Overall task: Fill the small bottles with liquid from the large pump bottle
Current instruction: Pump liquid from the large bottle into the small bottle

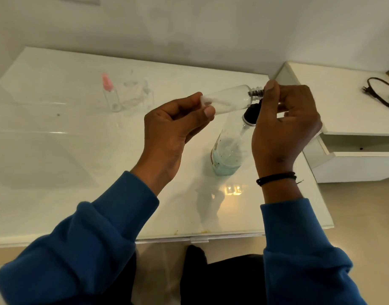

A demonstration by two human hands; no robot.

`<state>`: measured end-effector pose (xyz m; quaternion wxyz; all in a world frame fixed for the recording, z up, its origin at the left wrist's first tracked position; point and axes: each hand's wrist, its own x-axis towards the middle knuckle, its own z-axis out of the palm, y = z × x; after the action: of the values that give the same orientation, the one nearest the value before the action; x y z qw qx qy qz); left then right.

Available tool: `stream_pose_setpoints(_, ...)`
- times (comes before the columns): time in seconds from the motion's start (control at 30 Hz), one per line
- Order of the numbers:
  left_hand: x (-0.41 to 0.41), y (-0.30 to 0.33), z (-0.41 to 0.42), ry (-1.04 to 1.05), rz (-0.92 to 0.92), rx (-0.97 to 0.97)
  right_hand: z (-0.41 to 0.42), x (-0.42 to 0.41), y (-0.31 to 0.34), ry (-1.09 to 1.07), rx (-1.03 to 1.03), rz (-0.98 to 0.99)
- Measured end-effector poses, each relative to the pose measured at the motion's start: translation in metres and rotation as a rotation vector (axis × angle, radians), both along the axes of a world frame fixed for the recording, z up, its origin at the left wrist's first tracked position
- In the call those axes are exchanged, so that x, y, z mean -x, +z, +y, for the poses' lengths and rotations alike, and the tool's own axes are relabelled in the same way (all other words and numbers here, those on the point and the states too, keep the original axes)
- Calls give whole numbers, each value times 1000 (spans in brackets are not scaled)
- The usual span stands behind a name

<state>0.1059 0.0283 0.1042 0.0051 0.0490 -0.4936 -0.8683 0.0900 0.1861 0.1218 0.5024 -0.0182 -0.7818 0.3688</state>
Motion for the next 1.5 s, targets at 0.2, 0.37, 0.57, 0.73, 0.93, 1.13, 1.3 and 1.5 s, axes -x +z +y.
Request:
stream_pose_setpoints(0.2, -1, 0, 0, 5, 3, -10, -1, -4, 2, 16, -10, -16)
stream_pose_setpoints(0.37, 1, 0, -1, 8, 12, 5, -3, -1, -4, -13, -19, -20)
stream_pose_setpoints(0.57, 0, 2, 0, 4, 12, 3, 1, 0, 1, 3, -27, 3)
stream_pose_setpoints(0.73, 6, 4, -3, 14, 11, -17, -4, 5, -4, -8, -9, 23)
stream_pose_setpoints(0.93, 1, -2, 1, 0, -7, 7, 0, 0, -3, -35, -30, 34)
stream_pose_setpoints(1.13, -2, -2, 2, -3, -21, 4, -1, -2, -10, -50, -39, 30)
stream_pose_setpoints(1.3, -1, -3, 1, 1, -16, 0, -1, 1, -8, -74, -67, 20)
stream_pose_setpoints(1.5, -1, -1, 1, 2, -10, -3, 2, -1, -3, -71, -74, -15)
